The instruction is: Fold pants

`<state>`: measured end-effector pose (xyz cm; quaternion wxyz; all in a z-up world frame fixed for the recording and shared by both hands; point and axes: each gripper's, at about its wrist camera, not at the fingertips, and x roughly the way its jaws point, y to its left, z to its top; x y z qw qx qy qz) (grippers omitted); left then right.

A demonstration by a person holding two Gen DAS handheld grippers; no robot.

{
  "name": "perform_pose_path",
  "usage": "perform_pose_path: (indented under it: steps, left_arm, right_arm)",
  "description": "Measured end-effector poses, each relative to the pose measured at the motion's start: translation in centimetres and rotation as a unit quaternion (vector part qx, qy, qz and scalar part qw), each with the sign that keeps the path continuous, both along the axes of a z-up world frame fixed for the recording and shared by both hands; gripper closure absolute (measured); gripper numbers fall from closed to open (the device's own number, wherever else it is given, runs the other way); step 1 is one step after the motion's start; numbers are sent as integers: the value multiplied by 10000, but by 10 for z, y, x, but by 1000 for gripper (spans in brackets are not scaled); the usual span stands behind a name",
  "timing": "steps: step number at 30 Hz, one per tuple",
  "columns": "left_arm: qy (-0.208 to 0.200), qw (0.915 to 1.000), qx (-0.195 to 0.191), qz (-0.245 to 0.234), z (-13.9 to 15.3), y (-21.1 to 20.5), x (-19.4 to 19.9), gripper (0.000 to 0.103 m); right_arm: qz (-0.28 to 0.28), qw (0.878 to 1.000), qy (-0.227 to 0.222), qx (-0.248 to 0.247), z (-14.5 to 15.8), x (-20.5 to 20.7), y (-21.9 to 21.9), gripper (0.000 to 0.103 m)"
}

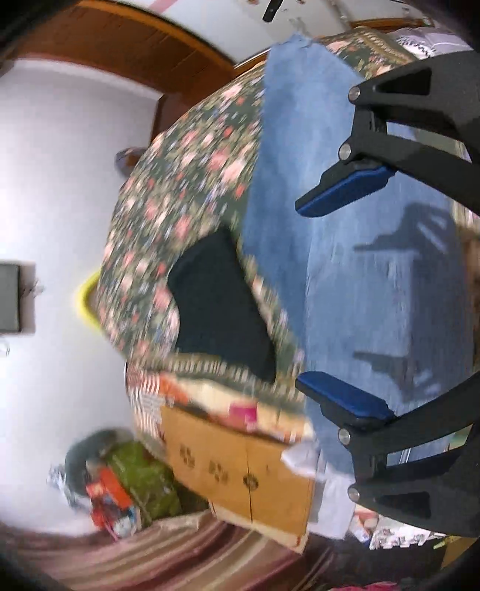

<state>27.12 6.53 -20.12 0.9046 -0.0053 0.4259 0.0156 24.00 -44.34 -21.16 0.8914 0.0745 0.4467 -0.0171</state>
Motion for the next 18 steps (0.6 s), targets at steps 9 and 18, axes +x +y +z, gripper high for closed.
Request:
perform_pose_path:
  steps: [9, 18]
  left_arm:
    - [380, 9961, 110, 784, -29, 139, 17, 14]
    - [1355, 9850, -457, 970, -124, 203, 31, 14]
  right_arm:
    - [1715, 9837, -412, 336, 24, 48, 175, 49]
    - [3100, 9492, 45, 545, -19, 97, 332, 50]
